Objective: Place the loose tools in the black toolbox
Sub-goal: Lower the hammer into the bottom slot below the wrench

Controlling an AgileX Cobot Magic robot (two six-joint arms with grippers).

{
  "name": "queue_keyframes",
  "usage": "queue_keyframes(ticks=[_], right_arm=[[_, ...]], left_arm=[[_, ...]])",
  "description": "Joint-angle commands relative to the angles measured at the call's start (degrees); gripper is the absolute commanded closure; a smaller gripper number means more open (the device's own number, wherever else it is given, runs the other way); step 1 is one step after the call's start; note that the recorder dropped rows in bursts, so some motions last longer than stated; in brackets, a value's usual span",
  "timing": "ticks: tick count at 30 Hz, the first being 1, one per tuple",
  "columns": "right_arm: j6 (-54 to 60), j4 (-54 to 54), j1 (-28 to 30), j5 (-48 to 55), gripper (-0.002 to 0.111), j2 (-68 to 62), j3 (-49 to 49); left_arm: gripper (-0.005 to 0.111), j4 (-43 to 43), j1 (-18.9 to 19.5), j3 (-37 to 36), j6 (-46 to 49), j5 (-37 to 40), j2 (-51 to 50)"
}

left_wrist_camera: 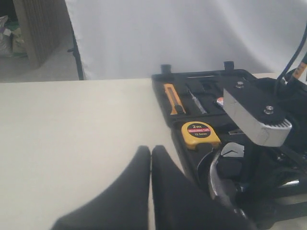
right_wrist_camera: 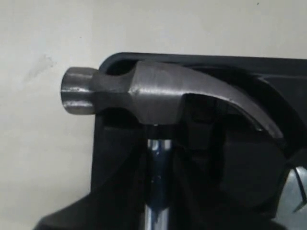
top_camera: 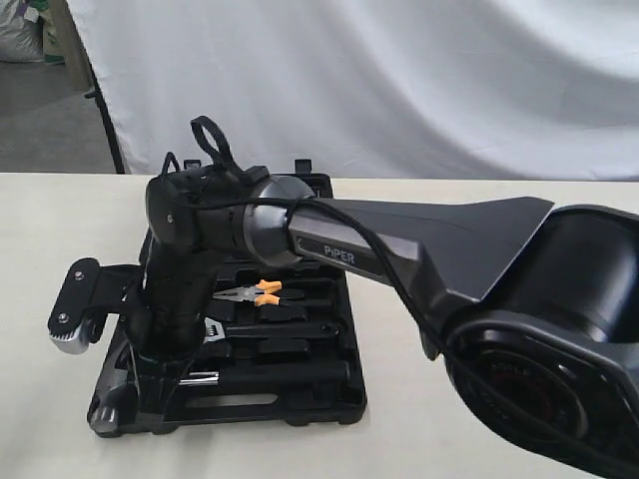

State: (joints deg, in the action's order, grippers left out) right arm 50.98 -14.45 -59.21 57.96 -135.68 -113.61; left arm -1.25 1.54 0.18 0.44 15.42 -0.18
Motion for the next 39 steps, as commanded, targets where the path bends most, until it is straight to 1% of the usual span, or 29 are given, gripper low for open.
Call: queue_keyframes(ticks=[1, 8, 13, 17, 28, 39], right_arm=[[0.61, 1.25, 1.02, 0.54, 0.109, 0.19, -0.90], [0.87, 1.99, 1.57, -3.03, 0.109, 0.19, -0.90], [0.87, 1.99, 1.78, -3.77, 0.109, -0.30, -0.90], [0.87, 1.71, 1.78, -2.99, 0.109, -1.54, -0.90], [0.87, 1.72, 1.78, 3.28, 0.109, -2.61, -0.90], [0.87, 2.10, 1.78, 3.40, 0.108, -0.45, -0.90]], left_arm=[[0.106, -0.51, 0.20, -0.18, -0.44, -0.01, 0.18], [0.106, -0.51, 0.20, -0.18, -0.44, -0.01, 0.18], [0.106, -0.51, 0.20, -0.18, -0.44, -0.01, 0.18], [0.106, -0.51, 0.20, -0.18, -0.44, -0.01, 0.18], [0.106, -0.51, 0.20, -0.18, -0.44, -0.01, 0.18], [0.106, -0.51, 0.20, -0.18, -0.44, -0.01, 0.18]])
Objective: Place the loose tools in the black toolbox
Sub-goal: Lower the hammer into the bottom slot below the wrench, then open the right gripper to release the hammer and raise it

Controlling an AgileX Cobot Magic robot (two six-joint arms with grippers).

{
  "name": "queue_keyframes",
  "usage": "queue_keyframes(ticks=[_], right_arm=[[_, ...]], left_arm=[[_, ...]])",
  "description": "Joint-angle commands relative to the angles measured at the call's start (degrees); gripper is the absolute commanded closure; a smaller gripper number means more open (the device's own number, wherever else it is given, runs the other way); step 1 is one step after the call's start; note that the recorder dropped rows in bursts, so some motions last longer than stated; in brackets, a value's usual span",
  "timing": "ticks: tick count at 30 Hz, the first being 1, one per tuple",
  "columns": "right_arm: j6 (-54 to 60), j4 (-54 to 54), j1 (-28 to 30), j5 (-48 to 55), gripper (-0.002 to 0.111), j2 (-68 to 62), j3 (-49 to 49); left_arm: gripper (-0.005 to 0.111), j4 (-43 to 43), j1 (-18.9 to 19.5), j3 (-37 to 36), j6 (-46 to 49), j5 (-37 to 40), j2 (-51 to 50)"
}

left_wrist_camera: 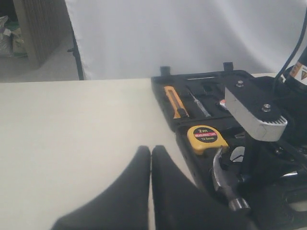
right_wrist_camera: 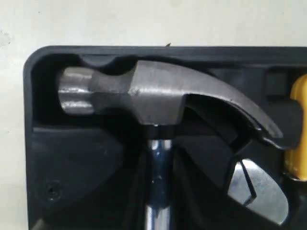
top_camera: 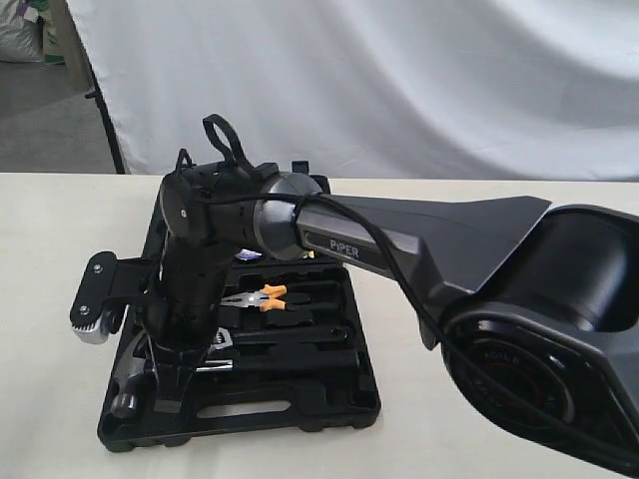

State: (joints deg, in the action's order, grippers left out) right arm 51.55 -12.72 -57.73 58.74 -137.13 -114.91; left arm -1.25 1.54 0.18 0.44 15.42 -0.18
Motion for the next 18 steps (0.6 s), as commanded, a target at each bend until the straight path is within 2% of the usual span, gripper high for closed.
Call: queue_keyframes(ticks=[1, 5, 7, 10, 12, 14, 18], right_arm=[[0.29, 0.37, 0.31, 2.62, 0.108, 0.99, 0.40], [0.09, 0.37, 0.31, 3.10, 0.106, 0.99, 0.40], [-0.30, 0.37, 0.14, 3.23, 0.096, 0.99, 0.40], [-0.93, 0.37, 0.18, 3.23, 0.073, 0.99, 0.40], [-1.19, 0.37, 0.03, 3.23, 0.054, 0.99, 0.40], [-1.05, 0.37, -0.22, 3.23, 0.042, 1.59, 0.40], [-2.45, 0.37, -0.35, 3.38, 0.039, 4.43, -1.18]], left_arm=[[0.106, -0.51, 0.20, -0.18, -0.44, -0.01, 0.18], [0.106, -0.51, 0.20, -0.18, -0.44, -0.01, 0.18], [0.106, -0.51, 0.20, -0.18, -0.44, -0.01, 0.18], [0.106, -0.51, 0.20, -0.18, -0.44, -0.01, 0.18], [0.106, -0.51, 0.20, -0.18, -0.44, -0.01, 0.18], [0.106, -0.51, 0.20, -0.18, -0.44, -0.01, 0.18], [0.106, -0.51, 0.20, -0.18, -0.44, -0.01, 0.18]])
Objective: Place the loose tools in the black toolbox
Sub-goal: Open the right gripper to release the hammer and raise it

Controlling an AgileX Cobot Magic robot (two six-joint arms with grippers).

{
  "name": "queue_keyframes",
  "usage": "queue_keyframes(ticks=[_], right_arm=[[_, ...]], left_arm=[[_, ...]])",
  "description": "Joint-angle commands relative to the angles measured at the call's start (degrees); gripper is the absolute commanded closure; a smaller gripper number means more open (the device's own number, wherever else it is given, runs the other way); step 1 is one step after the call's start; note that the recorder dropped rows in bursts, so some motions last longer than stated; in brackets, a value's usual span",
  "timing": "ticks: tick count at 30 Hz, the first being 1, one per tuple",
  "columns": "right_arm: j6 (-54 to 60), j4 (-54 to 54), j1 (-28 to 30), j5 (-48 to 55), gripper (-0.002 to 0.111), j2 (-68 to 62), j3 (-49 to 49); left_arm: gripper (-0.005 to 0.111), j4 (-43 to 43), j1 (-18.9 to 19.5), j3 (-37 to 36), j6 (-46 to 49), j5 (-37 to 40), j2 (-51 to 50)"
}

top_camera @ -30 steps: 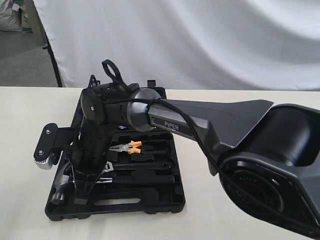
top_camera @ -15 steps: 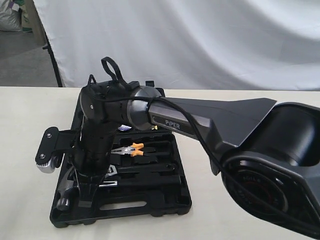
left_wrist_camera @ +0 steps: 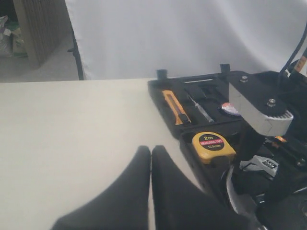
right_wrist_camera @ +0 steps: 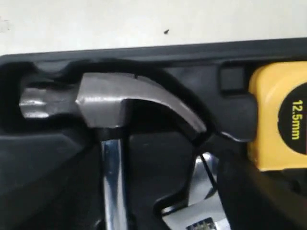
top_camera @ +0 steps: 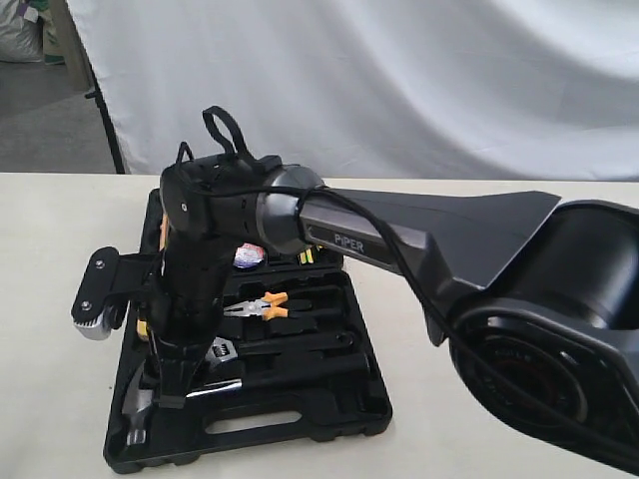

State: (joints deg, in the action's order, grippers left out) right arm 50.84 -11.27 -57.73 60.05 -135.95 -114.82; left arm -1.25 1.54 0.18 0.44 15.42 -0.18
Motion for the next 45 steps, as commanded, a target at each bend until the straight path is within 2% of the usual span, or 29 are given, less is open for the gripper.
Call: queue_keyframes(ticks=[1, 4, 11, 12, 20, 36, 41, 45], right_arm=[[-2.49, -1.08, -0.35, 2.20, 0.040, 3.97, -1.76], [-3.50, -0.95, 0.17, 2.51, 0.052, 6.50, -2.52], [-3.50, -1.07, 0.45, 4.56, 0.106, 5.40, -1.18], [-3.66, -1.07, 0.57, 4.80, 0.108, 4.88, -0.58], [-5.23, 1.61, 0.97, 4.97, 0.108, -0.14, 5.92], [-8.14, 1.39, 0.97, 4.21, 0.108, 8.75, 3.15], [-6.29, -2.34, 0.97, 3.01, 0.108, 4.41, 3.15], [-6.50, -1.86, 0.97, 6.25, 0.108, -1.04, 3.15]], left_arm=[[0.106, -0.51, 0.20, -0.18, -0.44, -0.01, 0.18], [0.106, -0.37, 0.20, -0.18, -0.44, -0.01, 0.18], [0.106, -0.51, 0.20, -0.18, -0.44, -0.01, 0.18], [0.106, -0.51, 0.20, -0.18, -0.44, -0.01, 0.18], [0.106, -0.51, 0.20, -0.18, -0.44, -0.01, 0.18], [0.106, -0.51, 0.20, -0.18, -0.44, -0.01, 0.18], [0.106, -0.51, 0.20, -0.18, -0.44, -0.01, 0.18], [0.106, -0.51, 0.20, -0.18, -0.44, -0.01, 0.18]])
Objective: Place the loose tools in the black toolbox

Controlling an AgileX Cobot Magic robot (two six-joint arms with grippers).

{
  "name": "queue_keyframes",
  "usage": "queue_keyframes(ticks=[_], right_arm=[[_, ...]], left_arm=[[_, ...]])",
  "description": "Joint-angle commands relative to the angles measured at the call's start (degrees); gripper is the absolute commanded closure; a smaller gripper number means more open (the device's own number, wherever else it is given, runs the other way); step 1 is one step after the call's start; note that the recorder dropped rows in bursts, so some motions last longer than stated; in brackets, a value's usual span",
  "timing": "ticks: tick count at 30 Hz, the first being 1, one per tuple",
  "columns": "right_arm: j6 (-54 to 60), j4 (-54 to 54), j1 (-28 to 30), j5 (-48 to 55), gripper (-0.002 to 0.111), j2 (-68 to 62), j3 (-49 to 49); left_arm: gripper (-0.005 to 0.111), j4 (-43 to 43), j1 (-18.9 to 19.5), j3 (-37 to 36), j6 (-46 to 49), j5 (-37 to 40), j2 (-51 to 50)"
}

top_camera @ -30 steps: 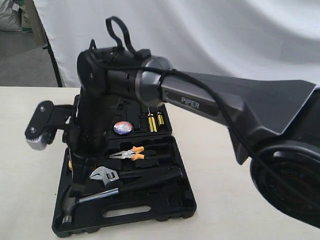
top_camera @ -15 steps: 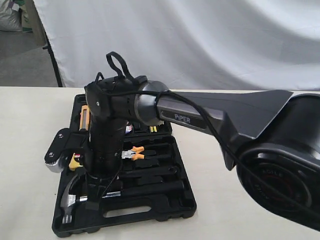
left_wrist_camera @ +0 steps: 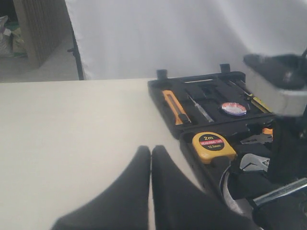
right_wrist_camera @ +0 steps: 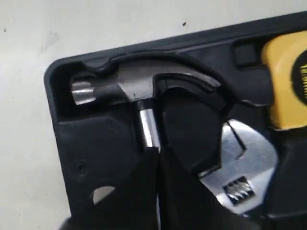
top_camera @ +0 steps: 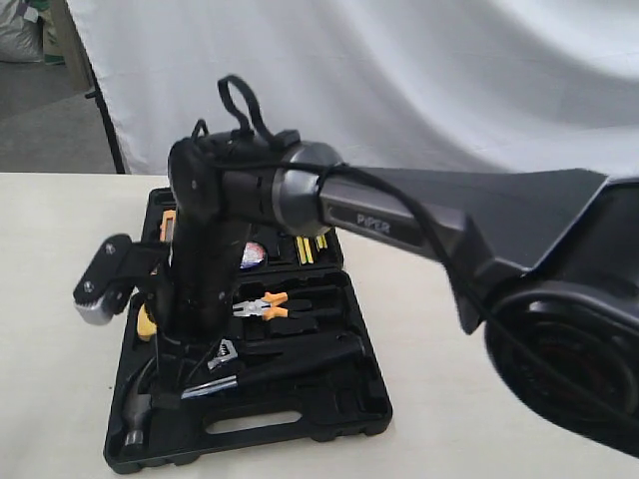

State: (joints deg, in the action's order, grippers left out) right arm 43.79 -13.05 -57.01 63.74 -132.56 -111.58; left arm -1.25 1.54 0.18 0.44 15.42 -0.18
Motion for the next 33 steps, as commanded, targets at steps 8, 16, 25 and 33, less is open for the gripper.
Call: queue_keyframes(ticks=[8, 16, 25, 33], right_arm=[[-2.28, 2.80, 0.25, 4.48, 0.108, -6.22, -0.77], [-2.48, 3.25, 0.86, 5.15, 0.108, 2.05, -2.84], [-5.47, 3.80, 6.84, 6.23, 0.108, 8.56, -2.71], [-8.05, 2.82, 16.86, 5.56, 0.108, 9.07, 9.05]], left_arm=[[0.106, -0.51, 0.20, -0.18, -0.44, -0.01, 0.18], [0.106, -0.51, 0.20, -0.18, -0.44, -0.01, 0.18], [0.106, -0.51, 0.20, -0.18, -0.44, -0.01, 0.18], [0.106, -0.51, 0.20, -0.18, -0.44, -0.01, 0.18]])
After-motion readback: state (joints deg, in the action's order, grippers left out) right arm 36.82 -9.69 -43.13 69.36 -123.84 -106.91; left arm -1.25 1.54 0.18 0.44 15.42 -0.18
